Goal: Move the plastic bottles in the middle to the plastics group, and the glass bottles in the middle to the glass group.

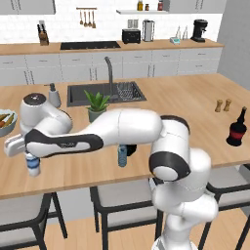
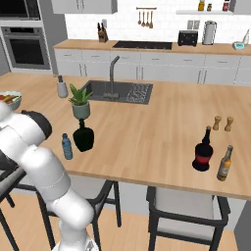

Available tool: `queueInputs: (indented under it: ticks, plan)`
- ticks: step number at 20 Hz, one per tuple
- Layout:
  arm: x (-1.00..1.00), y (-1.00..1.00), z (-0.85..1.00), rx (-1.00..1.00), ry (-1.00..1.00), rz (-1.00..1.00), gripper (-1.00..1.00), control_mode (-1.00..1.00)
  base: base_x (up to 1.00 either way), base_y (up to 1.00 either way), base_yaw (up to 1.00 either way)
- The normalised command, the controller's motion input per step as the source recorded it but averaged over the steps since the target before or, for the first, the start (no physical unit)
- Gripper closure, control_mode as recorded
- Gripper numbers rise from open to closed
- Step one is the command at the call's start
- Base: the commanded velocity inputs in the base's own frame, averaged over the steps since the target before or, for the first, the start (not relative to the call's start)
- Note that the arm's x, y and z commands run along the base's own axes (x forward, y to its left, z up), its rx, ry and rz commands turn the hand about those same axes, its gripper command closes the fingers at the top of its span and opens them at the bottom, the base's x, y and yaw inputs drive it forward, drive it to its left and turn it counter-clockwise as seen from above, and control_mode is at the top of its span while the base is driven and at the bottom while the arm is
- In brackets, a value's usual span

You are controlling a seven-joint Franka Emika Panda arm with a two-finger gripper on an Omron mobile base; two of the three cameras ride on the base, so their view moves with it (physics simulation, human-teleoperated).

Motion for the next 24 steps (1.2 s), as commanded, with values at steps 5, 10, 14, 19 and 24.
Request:
queueInputs:
  ticks: [5,10,14,19,24]
  plan:
    - [0.04,0.00,-0.49,0.00,0.00,0.00,1.00,-1.00,0.00,0.00,0.00]
    - [0.02,0.05,-0.22,0.00,0.00,0.00,1.00,-1.00,0.00,0.00,0.00]
    - [0.08,0.00,-0.18,0.00,0.00,0.00,1.00,-1.00,0.00,0.00,0.00]
    - [0.02,0.01,-0.23,0.00,0.00,0.00,1.00,-1.00,0.00,0.00,0.00]
    - [0.00,0.00,-0.18,0.00,0.00,0.00,1.00,-1.00,0.00,0.00,0.00]
